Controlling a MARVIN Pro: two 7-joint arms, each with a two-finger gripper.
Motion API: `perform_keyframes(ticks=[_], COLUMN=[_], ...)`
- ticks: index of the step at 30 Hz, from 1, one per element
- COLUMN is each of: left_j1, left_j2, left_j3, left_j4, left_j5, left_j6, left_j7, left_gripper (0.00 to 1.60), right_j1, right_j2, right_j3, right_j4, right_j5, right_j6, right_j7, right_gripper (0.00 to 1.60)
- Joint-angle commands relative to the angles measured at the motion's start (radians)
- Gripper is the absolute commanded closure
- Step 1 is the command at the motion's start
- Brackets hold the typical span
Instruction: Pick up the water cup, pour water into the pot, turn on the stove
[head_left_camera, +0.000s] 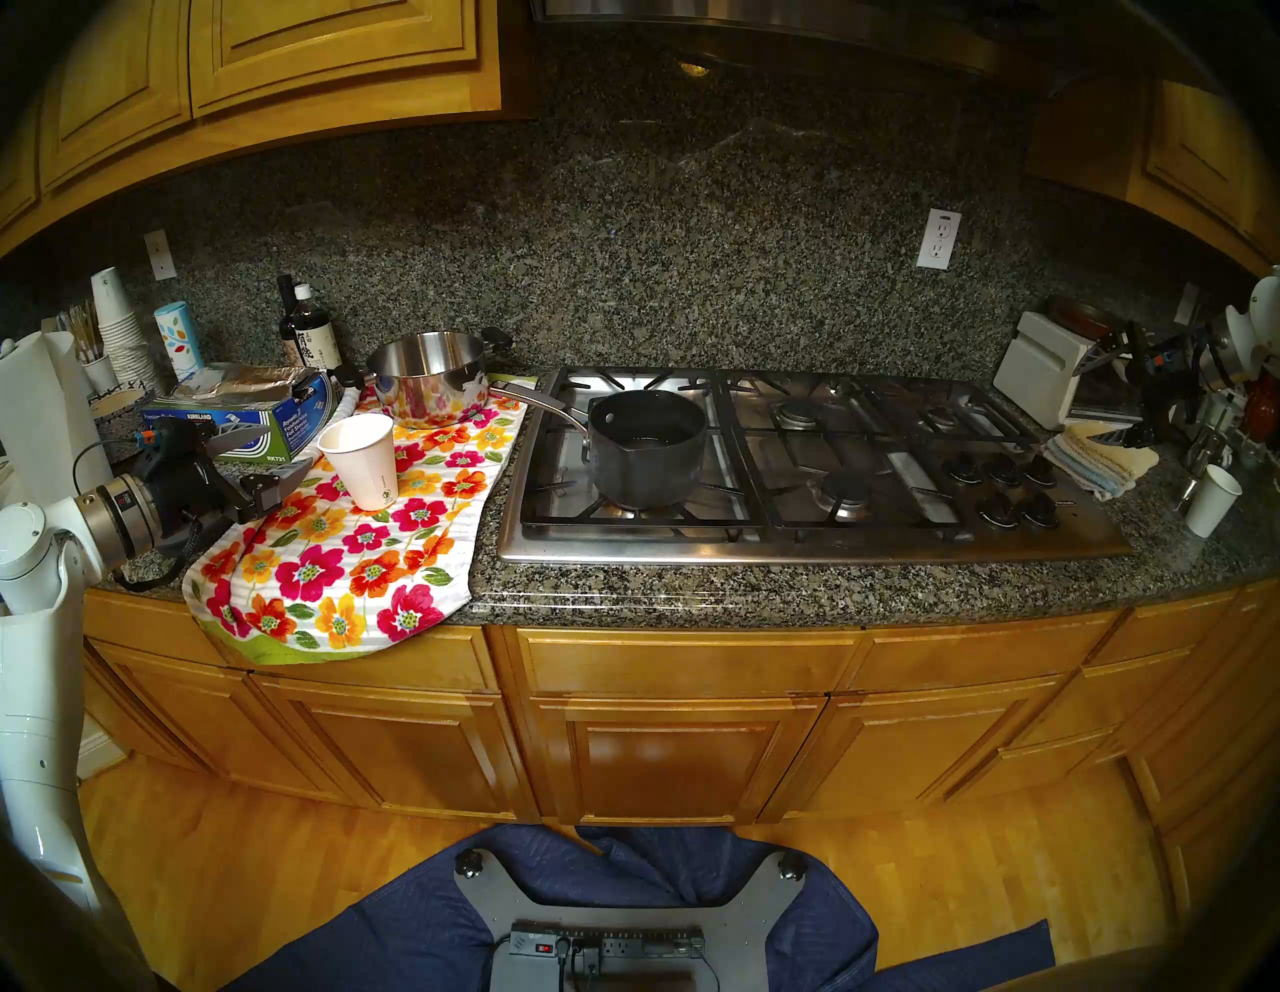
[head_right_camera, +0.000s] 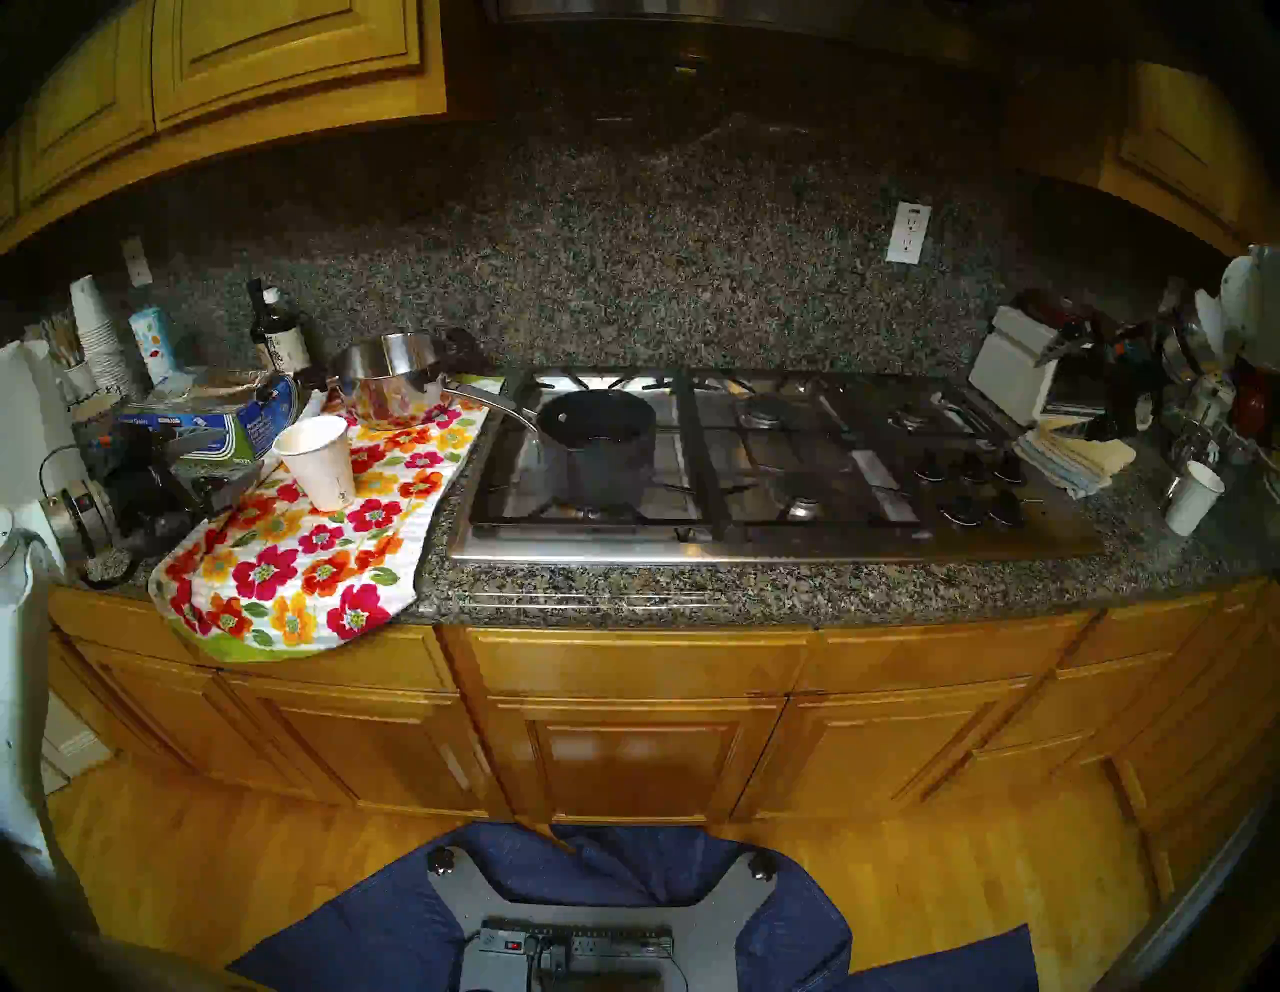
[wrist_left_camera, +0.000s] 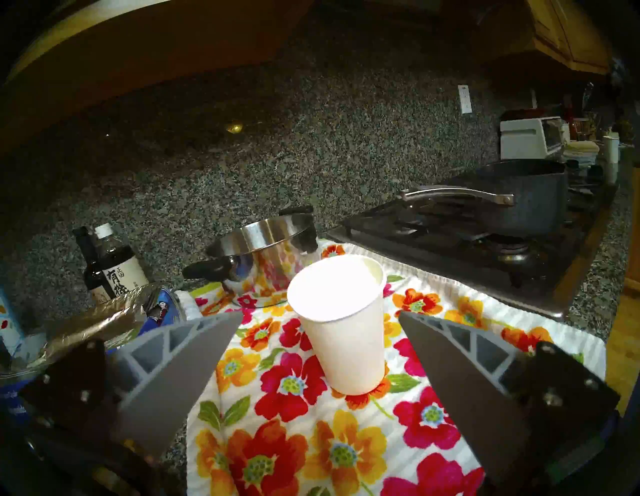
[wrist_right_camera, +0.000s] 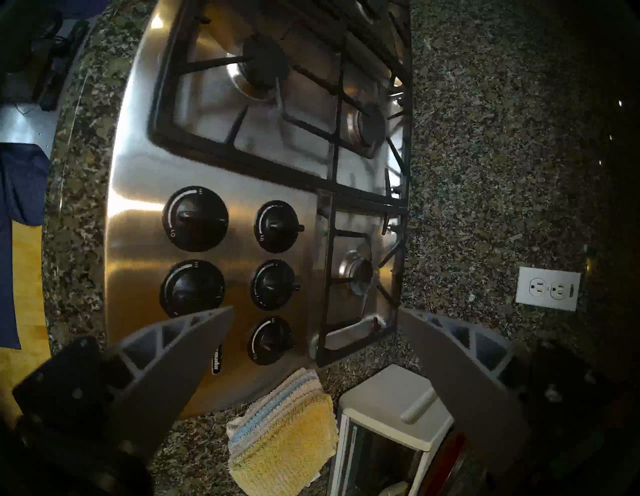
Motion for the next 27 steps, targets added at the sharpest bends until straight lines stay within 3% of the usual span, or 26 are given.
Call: perform_keyframes(ticks=[1,8,15,27], left_j1=[-0.019,-0.019,-0.018,-0.018], left_j2=[0.011,0.011,0.011,0.011], left_j3=[-0.018,-0.018,-0.018,-0.018], left_j4=[-0.02,-0.021,-0.021,-0.022], left_j5=[-0.009,-0.01,-0.01,-0.01], left_j6=[-0.006,-0.006,-0.006,-0.006], left_j7=[0.001,0.001,0.002,0.002], left_gripper=[0.0,0.0,0.0,0.0], right_j1=[-0.002,-0.036,-0.049,-0.077], right_j2=[-0.03,-0.036,-0.005,0.018], right_j3=[0.068,0.111,0.152,0.188], right_j4=[0.023,0.042,0.053,0.09], right_j5=[0.112,0.204,0.321,0.416], right_j6=[0.097,0.189,0.303,0.402], right_j7=[0.02,0.089,0.155,0.19], right_gripper=[0.0,0.0,0.0,0.0])
